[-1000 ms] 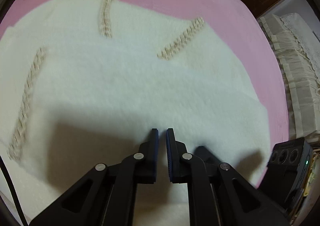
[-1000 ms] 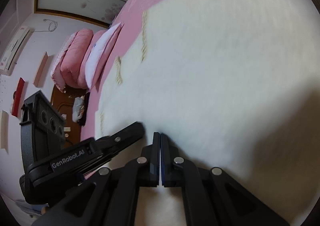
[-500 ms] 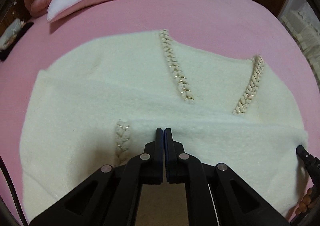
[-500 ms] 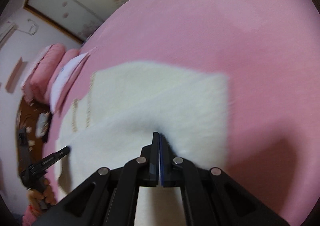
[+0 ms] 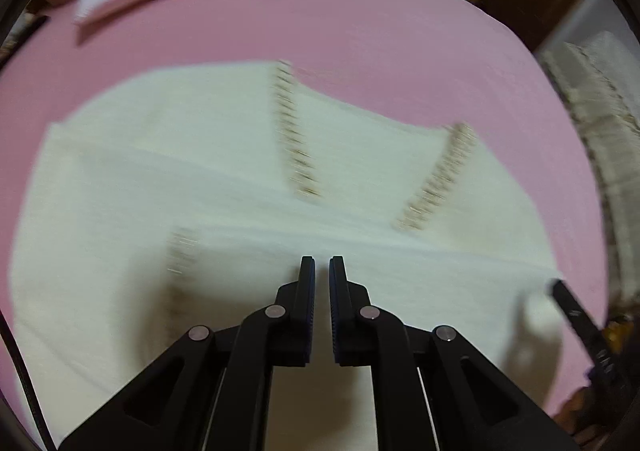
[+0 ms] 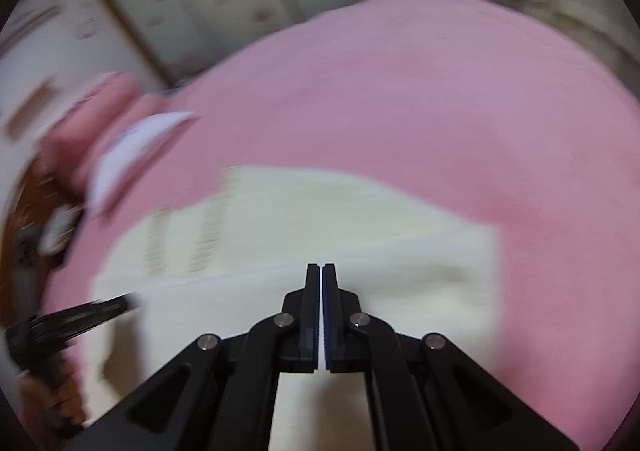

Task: Fold large clothes
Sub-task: 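Press the folded cardigan flat with both closed tools, then open both tools and move them to the braided hem of the cardigan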

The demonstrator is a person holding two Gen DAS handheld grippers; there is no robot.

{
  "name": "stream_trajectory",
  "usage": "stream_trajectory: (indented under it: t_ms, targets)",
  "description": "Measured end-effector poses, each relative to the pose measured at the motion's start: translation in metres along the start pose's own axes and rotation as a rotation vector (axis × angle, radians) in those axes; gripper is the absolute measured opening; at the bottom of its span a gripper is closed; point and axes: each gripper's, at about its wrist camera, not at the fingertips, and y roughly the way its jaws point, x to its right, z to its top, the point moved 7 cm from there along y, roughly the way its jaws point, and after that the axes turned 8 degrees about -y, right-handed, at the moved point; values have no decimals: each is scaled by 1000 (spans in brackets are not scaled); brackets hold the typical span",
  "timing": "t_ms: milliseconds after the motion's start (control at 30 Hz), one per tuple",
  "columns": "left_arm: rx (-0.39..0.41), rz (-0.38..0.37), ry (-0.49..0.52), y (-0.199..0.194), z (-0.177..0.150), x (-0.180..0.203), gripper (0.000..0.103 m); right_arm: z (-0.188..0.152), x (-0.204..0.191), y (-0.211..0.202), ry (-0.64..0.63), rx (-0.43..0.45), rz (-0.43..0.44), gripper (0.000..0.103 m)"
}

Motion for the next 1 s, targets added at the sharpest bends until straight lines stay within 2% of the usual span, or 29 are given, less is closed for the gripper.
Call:
stream_trajectory:
  t_ms: [67,100,167,233,300,367,400,433,467,500,533,567,633,667,767,833,867,933,1000]
  targets:
    - [-31,4,10,10,-6,12,4,-2,-26,17,-48,-69,87,0]
    - [-35,30,18,14,-9,14,4,-4,-36,30,-60,-118,104,0]
    - [-24,60,35,17,-9,18,5,-7,-42,48,-77,-182,86,0]
    - [-8,91,32,14,-5,10,5,-12,-30,63,-95,-232,22,0]
    - [23,173,30,9,-1,-10,5,-11,-10,61,-35,-224,40,0]
    - [35,206,14,3,2,-34,5,-9,15,46,-34,-195,-73,0]
    - [32,186,4,1,2,-41,5,-9,32,35,-57,-173,-176,0]
    - [26,157,-3,1,1,-43,5,-9,54,23,-69,-165,-315,0]
    - [19,135,-6,-1,1,-45,5,-13,77,12,-43,-172,-403,0]
    - [14,125,-4,-3,0,-48,5,-16,92,3,18,-169,-387,0]
    - [13,120,3,-4,-1,-48,5,-19,100,-5,87,-163,-327,0]
    - [17,122,7,-4,-1,-50,5,-19,101,-14,113,-158,-311,0]
    - [25,136,19,-10,-3,-66,5,-15,92,-31,41,-145,-391,0]
    - [30,148,26,-10,-5,-66,5,-15,84,-38,-2,-131,-401,0]
    - [45,179,51,-14,-20,-59,6,-28,74,-42,7,-151,-328,0]
    - [49,189,61,-17,-33,-58,7,-50,70,-36,24,-226,-332,0]
    - [46,186,58,-17,-39,-57,9,-61,68,-33,44,-252,-346,0]
    - [30,172,42,-21,-53,-60,13,-67,58,-29,110,-239,-367,0]
    - [14,159,45,-34,-64,-79,24,-73,54,-40,185,-208,-384,0]
